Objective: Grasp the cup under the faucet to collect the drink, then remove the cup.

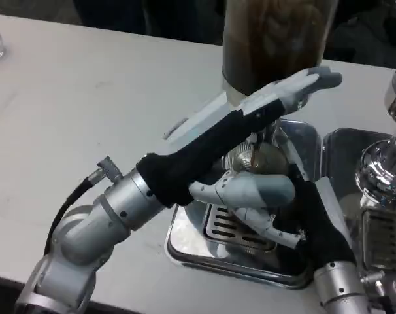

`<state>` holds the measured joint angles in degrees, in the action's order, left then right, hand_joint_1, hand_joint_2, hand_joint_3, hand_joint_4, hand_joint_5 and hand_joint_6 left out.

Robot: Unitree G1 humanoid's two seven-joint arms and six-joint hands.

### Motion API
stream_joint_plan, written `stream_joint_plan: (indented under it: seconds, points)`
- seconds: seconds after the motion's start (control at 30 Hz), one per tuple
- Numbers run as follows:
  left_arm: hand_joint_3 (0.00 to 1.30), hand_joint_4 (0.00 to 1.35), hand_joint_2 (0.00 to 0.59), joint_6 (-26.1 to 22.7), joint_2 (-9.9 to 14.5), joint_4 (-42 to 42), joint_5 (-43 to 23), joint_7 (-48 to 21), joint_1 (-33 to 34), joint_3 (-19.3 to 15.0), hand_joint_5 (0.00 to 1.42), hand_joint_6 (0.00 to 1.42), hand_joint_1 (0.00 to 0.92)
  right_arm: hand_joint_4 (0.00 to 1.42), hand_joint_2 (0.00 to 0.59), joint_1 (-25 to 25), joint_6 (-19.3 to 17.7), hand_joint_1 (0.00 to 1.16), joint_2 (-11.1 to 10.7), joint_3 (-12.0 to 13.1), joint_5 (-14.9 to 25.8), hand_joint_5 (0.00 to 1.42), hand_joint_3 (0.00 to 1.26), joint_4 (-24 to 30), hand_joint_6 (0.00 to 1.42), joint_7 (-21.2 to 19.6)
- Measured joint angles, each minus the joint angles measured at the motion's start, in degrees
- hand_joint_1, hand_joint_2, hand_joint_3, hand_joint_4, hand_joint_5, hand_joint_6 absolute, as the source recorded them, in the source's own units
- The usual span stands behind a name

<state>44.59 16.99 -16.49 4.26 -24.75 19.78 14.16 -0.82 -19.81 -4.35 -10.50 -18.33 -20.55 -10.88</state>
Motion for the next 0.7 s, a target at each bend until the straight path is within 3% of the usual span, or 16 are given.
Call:
stream_joint_plan:
  seconds: [0.2,0.47,0.7]
  points:
    - [0.08,0.00,0.097,0.11,0.13,2.06,0.19,2.65,-2.19,-3.31,0.07,0.00,0.000,0.00,0.192,-0.68,-0.68,0.78,0.13,0.01,0.21,0.00,0.00,-0.94,0.04,0.00]
    - [0.02,0.00,0.120,4.70,0.11,8.63,0.14,10.11,-6.25,-13.15,0.05,0.00,0.000,0.00,0.191,-0.92,-1.81,0.77,0.42,0.11,1.03,0.00,0.00,-1.67,0.05,0.53]
    - [0.00,0.00,0.125,6.35,2.48,5.50,1.88,12.28,-13.56,-17.83,0.01,0.00,0.000,0.00,0.191,-1.96,-3.08,0.77,0.23,0.15,1.56,0.00,0.00,-3.46,0.06,1.20]
